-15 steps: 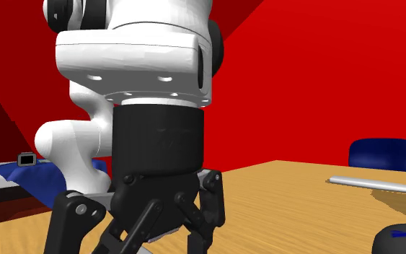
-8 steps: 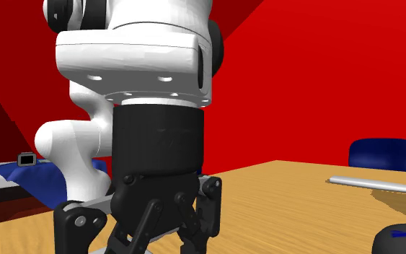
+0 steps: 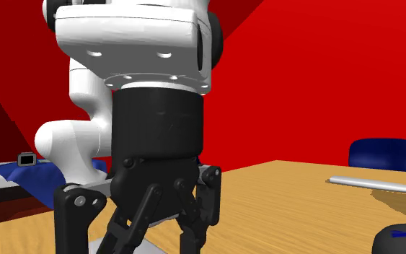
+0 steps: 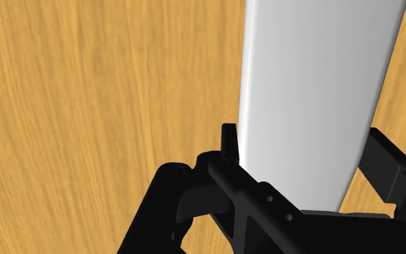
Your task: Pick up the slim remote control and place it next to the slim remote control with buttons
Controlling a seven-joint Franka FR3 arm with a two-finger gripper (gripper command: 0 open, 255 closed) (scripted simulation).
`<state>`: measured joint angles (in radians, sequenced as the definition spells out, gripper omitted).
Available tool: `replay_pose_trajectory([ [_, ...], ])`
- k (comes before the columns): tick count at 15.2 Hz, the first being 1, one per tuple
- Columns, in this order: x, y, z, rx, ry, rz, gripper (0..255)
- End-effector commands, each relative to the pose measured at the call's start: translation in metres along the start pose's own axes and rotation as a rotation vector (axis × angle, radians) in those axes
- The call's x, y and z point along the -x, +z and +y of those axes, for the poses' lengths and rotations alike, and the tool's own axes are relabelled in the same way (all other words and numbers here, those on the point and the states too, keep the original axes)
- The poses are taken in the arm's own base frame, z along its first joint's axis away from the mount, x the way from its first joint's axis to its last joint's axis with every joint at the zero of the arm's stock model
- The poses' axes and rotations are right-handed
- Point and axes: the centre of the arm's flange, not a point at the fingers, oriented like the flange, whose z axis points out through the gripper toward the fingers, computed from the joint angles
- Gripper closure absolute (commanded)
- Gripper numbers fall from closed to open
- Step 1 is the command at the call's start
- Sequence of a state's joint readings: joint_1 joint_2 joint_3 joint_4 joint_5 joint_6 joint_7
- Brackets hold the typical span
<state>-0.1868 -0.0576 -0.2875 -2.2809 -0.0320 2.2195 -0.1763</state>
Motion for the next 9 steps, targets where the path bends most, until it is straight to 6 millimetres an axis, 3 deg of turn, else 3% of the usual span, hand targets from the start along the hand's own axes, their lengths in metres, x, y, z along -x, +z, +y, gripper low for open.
replay_pose_trajectory([
  [1,0.000,-0.009,0.000,0.000,0.000,0.000,255],
  [9,0.000,-0.052,0.000,0.000,0.000,0.000,255],
])
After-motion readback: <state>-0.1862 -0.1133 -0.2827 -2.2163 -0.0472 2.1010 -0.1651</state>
